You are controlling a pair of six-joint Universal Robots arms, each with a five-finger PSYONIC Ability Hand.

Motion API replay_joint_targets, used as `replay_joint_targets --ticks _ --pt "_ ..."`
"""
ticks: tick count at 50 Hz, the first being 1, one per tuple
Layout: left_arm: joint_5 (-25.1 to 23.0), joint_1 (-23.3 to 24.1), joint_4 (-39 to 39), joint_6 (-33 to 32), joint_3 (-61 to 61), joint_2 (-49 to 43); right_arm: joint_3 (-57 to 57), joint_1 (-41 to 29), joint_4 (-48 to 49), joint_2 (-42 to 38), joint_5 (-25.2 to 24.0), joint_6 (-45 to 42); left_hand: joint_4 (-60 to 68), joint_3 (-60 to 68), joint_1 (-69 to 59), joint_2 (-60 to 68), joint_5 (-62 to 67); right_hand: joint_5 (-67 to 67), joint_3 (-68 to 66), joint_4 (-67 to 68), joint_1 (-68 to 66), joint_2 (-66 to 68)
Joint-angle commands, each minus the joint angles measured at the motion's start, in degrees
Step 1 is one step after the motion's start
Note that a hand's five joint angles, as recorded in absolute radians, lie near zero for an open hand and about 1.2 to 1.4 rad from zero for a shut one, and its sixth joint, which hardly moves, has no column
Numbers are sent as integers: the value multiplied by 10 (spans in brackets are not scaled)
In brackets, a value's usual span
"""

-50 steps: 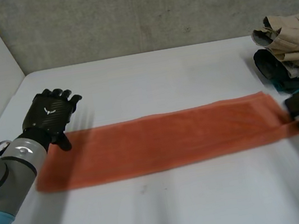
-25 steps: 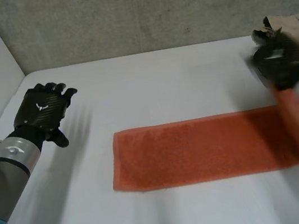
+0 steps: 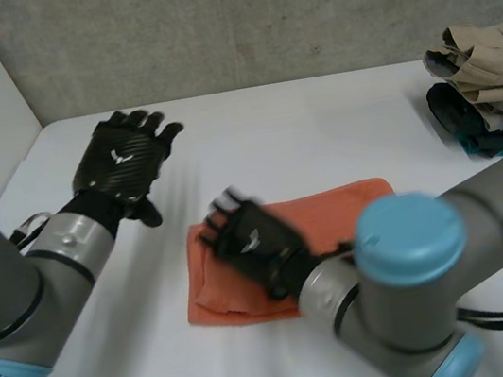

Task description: Fold the laundry.

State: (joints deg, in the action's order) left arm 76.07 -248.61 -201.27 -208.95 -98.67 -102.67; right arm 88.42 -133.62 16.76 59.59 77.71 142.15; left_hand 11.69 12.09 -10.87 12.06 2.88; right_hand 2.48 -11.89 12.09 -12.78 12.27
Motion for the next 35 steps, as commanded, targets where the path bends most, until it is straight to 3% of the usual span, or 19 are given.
replay_joint_targets --ticks 1,6,9,12,13,14,19,28,35 --pt "40 57 -1 0 44 -31 59 105 -79 81 46 129 -15 -19 7 -18 -27 -25 19 -21 28 -23" --pt "45 80 -1 0 49 -51 135 191 -95 90 56 104 -16 -20 8 -20 -28 -25 19 -21 28 -23" --pt "45 85 -1 0 49 -57 162 229 -79 91 60 60 -16 -20 8 -20 -28 87 -93 91 -84 89" --pt "45 85 -1 -1 48 -57 180 260 -70 90 66 -1 -16 -20 8 -20 -28 334 -339 337 -331 336" --pt "45 85 -1 0 48 -57 182 267 -65 90 66 -20 -16 -20 8 -20 -28 596 -602 600 -593 598" --pt "45 84 -1 0 48 -57 183 270 -60 90 67 -28 -16 -20 8 -20 -28 674 -680 678 -671 677" --pt "46 80 -1 -1 50 -54 159 261 -3 94 84 -31 -16 -20 8 -20 -28 675 -681 679 -672 677" --pt "51 70 2 -1 44 -25 85 84 78 105 67 -23 -16 -20 8 -20 -28 675 -681 679 -672 677" --pt "77 47 3 3 37 -10 73 -34 114 19 -31 -24 -16 -20 8 -20 -28 675 -681 679 -672 677"
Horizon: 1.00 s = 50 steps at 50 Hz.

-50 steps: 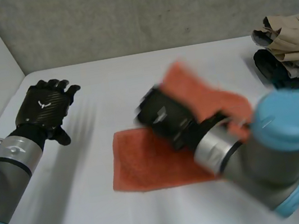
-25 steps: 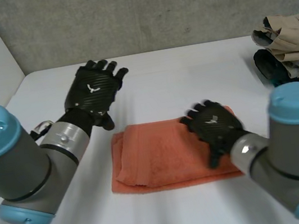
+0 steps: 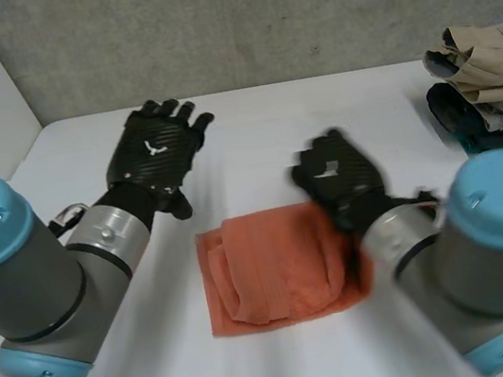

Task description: Fold the laundry.

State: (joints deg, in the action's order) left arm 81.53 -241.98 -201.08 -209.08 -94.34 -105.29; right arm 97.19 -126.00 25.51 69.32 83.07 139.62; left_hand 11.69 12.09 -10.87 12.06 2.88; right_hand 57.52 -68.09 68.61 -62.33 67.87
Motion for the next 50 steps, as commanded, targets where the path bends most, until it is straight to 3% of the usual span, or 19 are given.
replay_joint_targets --ticks 1,3,4,5,6,7,10,13,21,25,28,36,42,45,50 --pt "25 -19 2 7 -6 17 -23 -126 16 -105 -94 0 -16 -20 8 -20 -28 125 -119 114 -177 121" --pt "33 -19 2 16 -6 17 -35 -134 -1 -124 -92 4 -16 -20 8 -20 -28 125 -119 114 -177 121" --pt "39 -19 2 28 -5 16 -41 -134 -11 -131 -87 6 -16 -20 8 -20 -28 34 -28 23 -86 30" --pt "42 -19 2 36 -5 16 -51 -132 -33 -132 -74 13 -16 -20 8 -20 -28 -370 376 -381 318 -374" --pt "46 -19 2 42 -4 16 -53 -132 -37 -130 -66 18 -16 -20 8 -20 -28 -536 541 -547 484 -539" --pt "49 -20 2 49 -3 16 -56 -130 -43 -126 -56 28 -16 -20 8 -20 -28 -575 581 -586 523 -579" --pt "59 -16 3 90 7 15 -70 -98 -53 -94 3 118 -17 -21 9 -21 -29 -575 581 -586 523 -579" --pt "61 -10 7 118 20 12 -67 -34 -64 -42 22 206 -16 -20 8 -20 -28 -575 581 -586 523 -579" --pt "60 62 60 195 49 -32 -88 48 -187 -15 3 352 -13 -17 5 -17 -25 -575 581 -586 523 -579" --pt "64 113 107 211 74 -97 -129 67 -253 -56 -16 363 -3 -7 -5 -7 -15 -575 581 -586 523 -579" --pt "78 127 121 212 83 -131 -156 66 -281 -97 -27 363 12 8 -20 8 0 -575 581 -586 523 -579" --pt "195 126 147 194 91 -176 -190 62 -304 -163 -51 352 17 13 -25 14 5 -575 581 -586 523 -579" --pt "198 111 165 145 68 -173 -199 61 -307 -168 -40 296 24 20 -32 20 12 -575 581 -586 523 -579" --pt "194 102 165 136 64 -164 -195 61 -305 -144 -17 226 22 18 -30 19 10 -575 581 -586 523 -579" --pt "173 99 162 131 76 -118 -177 45 -293 -103 17 202 -3 -7 -5 -7 -15 -575 581 -586 523 -579"
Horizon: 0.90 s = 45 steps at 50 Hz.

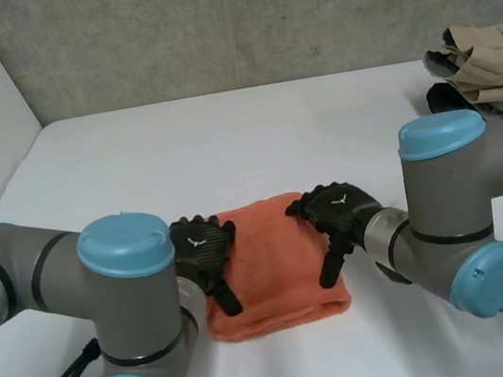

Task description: Fold the laundry.

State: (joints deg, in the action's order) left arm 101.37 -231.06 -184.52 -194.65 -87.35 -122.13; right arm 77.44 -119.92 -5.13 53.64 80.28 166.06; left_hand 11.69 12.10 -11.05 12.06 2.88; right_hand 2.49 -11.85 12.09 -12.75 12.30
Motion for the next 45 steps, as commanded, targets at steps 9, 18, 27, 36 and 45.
replay_joint_targets --ticks 9,18,27,36,45 --pt "-143 -24 -6 -9 80 95 134 -103 136 134 102 -87 -11 -15 5 -15 -23 -25 18 -21 28 -23" --pt "-317 -43 23 -6 173 95 254 -146 254 126 102 -93 -11 -15 5 -15 -23 -25 18 -21 28 -23" --pt "-368 -35 61 4 221 91 262 -145 327 79 95 -94 -11 -15 5 -15 -23 -25 18 -21 28 -23" --pt "-368 -27 61 7 220 88 247 -139 394 35 80 -134 -11 -15 5 -15 -23 -14 8 -10 17 -12" --pt "-368 -20 60 8 224 85 223 -138 401 12 82 -166 -11 -15 5 -15 -23 105 -112 109 -103 107"
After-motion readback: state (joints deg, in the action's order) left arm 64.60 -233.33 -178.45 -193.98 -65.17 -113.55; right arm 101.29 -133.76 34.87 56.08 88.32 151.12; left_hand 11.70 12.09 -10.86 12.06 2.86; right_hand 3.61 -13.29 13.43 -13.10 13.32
